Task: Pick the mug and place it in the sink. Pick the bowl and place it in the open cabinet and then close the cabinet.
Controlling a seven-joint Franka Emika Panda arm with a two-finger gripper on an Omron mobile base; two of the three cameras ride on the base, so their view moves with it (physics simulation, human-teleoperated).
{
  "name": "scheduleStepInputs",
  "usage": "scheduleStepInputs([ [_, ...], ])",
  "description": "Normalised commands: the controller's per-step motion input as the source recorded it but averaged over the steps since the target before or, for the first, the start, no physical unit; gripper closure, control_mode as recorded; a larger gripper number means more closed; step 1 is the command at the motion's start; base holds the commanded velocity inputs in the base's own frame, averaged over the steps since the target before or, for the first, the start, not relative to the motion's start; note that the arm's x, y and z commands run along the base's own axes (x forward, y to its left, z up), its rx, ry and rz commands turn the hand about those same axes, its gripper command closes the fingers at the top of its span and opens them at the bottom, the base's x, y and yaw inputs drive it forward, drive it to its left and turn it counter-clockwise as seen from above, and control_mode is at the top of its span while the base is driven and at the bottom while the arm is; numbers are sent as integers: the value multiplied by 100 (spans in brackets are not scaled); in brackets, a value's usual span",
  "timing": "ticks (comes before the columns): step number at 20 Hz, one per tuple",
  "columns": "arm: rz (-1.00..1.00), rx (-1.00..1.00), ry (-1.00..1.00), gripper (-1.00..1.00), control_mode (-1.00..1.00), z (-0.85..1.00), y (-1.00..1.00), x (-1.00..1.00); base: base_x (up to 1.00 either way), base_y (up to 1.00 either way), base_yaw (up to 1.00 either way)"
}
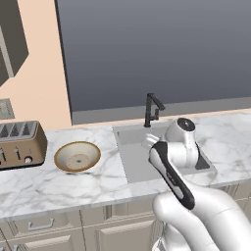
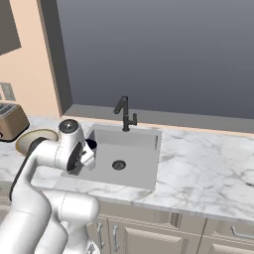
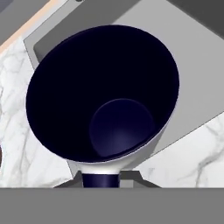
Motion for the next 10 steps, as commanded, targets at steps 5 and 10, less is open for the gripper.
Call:
scheduleStepInputs([
  [5, -1, 0, -1, 100, -100, -31, -16, 32, 0, 0, 0],
  [10, -1, 0, 2, 100, -100, -9, -9, 41, 0, 0, 0],
])
